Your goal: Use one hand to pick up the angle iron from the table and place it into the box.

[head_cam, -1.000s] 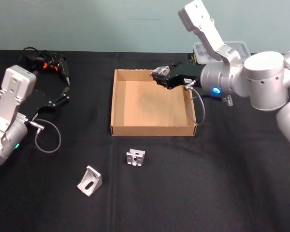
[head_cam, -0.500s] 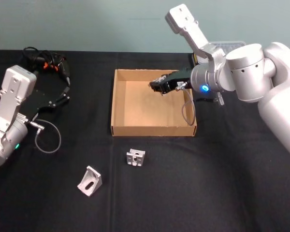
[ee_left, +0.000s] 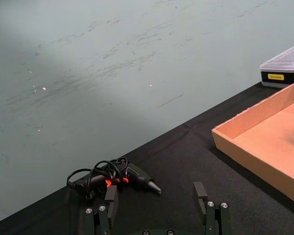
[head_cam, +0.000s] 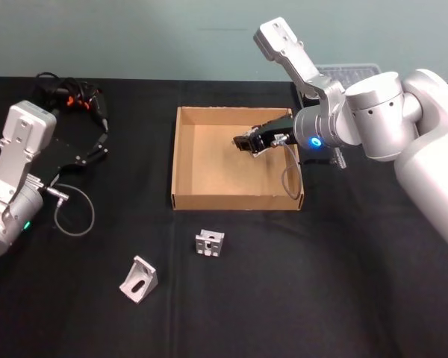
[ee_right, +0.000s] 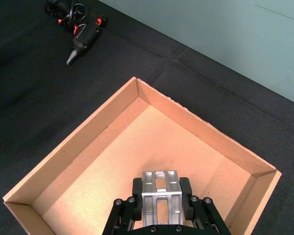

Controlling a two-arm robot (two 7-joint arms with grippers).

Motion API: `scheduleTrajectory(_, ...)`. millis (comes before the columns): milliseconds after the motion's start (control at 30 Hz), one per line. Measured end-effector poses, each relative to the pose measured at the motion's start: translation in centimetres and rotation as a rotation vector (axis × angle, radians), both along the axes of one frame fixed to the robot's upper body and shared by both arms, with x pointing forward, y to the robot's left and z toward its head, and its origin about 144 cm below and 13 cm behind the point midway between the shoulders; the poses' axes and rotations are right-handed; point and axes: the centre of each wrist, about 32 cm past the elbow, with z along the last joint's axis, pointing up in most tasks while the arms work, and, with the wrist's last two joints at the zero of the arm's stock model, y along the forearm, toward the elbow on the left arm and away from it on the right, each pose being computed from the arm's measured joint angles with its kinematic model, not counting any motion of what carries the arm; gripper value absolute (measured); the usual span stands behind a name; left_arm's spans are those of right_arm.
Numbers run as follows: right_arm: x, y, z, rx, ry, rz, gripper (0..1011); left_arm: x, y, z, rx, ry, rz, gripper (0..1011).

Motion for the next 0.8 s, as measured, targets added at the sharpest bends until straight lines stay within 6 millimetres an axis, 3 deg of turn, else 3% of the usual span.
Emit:
scheduleTrajectory(200,-0.01,0.0,0.04,0.001,-0.001,0.001,483,0.0,0.0,0.0,0.0,0.0,0.0,1000)
scheduleTrajectory(467,-0.02,0.01,0.09,0.001,-0.003,0.002,755,0.0,0.0,0.0,0.0,0.0,0.0,1000)
scheduleTrajectory(800,-0.02,0.01,0.12,0.002,-0.004,0.003,1002,0.0,0.0,0.0,0.0,0.0,0.0,1000)
